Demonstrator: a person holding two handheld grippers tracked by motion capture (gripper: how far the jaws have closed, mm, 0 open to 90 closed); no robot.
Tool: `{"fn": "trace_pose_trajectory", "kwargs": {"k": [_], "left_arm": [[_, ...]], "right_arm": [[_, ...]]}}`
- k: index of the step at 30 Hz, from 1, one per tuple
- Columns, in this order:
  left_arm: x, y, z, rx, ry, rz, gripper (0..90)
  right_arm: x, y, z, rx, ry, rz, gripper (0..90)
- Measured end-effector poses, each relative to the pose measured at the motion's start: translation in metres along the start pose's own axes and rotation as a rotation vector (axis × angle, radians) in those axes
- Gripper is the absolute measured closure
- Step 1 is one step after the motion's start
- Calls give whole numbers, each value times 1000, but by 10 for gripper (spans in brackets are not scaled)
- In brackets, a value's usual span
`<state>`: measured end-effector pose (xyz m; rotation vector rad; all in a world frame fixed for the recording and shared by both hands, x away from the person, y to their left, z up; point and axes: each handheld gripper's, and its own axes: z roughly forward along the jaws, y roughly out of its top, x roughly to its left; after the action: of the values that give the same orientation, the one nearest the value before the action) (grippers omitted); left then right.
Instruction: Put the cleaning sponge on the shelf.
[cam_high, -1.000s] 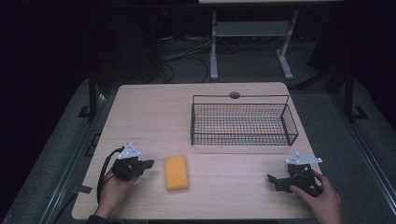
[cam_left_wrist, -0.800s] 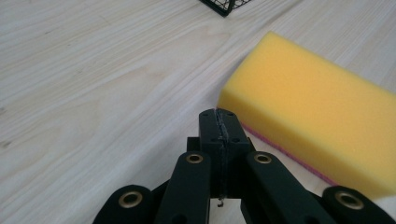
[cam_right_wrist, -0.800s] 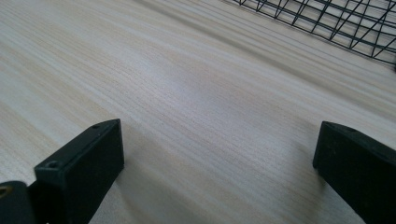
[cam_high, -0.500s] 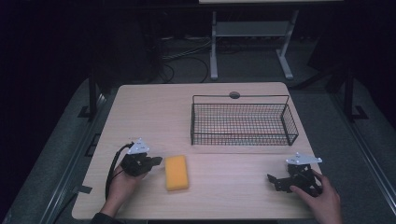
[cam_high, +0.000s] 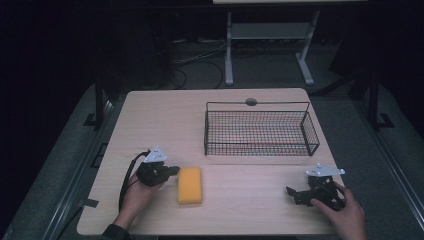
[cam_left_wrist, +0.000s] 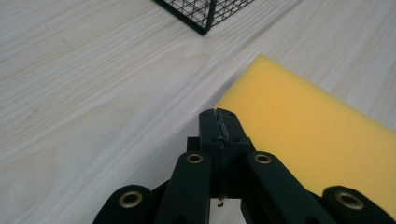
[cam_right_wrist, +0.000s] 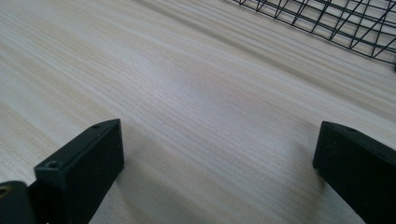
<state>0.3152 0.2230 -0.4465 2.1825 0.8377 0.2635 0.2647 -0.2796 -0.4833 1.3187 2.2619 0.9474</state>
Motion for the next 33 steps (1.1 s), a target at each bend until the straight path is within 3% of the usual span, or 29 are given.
{"fn": "trace_pose_trajectory", "kwargs": {"k": [33], "left_arm": [[-26, 35, 34, 6, -67, 75, 896]], "right_arm": [[0, 0, 0, 0, 0, 0, 13]]}}
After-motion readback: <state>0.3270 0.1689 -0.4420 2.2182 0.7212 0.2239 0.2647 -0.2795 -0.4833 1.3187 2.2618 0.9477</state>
